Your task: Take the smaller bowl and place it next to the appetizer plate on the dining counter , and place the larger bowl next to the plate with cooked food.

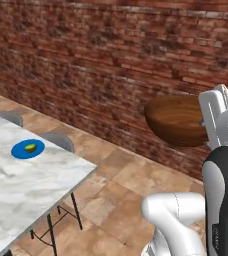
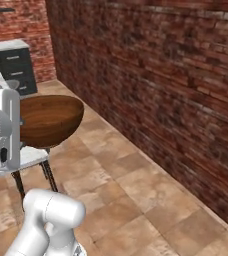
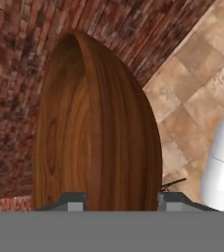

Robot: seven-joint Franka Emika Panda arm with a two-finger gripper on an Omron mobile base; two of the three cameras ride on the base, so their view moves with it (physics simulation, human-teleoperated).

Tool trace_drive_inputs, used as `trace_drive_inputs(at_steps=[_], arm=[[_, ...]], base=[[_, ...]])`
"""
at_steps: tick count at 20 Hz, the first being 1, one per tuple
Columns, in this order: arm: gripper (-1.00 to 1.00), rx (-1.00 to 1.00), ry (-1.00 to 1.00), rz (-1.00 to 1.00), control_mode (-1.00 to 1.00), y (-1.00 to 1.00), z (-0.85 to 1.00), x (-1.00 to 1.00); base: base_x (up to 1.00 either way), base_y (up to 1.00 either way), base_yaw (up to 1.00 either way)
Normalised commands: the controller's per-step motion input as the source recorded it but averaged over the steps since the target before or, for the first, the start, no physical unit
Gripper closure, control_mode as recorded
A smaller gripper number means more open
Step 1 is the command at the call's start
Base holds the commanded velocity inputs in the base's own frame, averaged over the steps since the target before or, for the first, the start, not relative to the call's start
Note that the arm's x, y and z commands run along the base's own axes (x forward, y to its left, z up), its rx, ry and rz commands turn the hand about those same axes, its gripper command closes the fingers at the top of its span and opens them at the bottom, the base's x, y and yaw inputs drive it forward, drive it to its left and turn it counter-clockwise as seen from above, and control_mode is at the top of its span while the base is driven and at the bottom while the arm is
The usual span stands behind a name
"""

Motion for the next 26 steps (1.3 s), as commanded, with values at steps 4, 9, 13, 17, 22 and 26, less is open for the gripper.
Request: trace_drive_inputs(at_steps=[4, 9, 13, 17, 22, 26], arm=[[1.00, 0.00, 0.00, 0.00, 1.00, 0.00, 0.00, 0.00], [1.00, 0.00, 0.00, 0.00, 1.00, 0.00, 0.00, 0.00], [1.00, 0.00, 0.00, 0.00, 1.00, 0.00, 0.00, 0.00], [1.00, 0.00, 0.00, 0.00, 1.00, 0.00, 0.00, 0.00], [1.00, 0.00, 0.00, 0.00, 1.00, 0.00, 0.00, 0.00], [1.00, 0.00, 0.00, 0.00, 1.00, 0.00, 0.00, 0.00]], base=[[0.91, -1.00, 0.35], [0.98, -1.00, 0.39], [1.00, -0.93, 0.49], [1.00, -0.64, 0.63], [0.95, -0.53, 0.69], [1.00, -0.62, 0.65]])
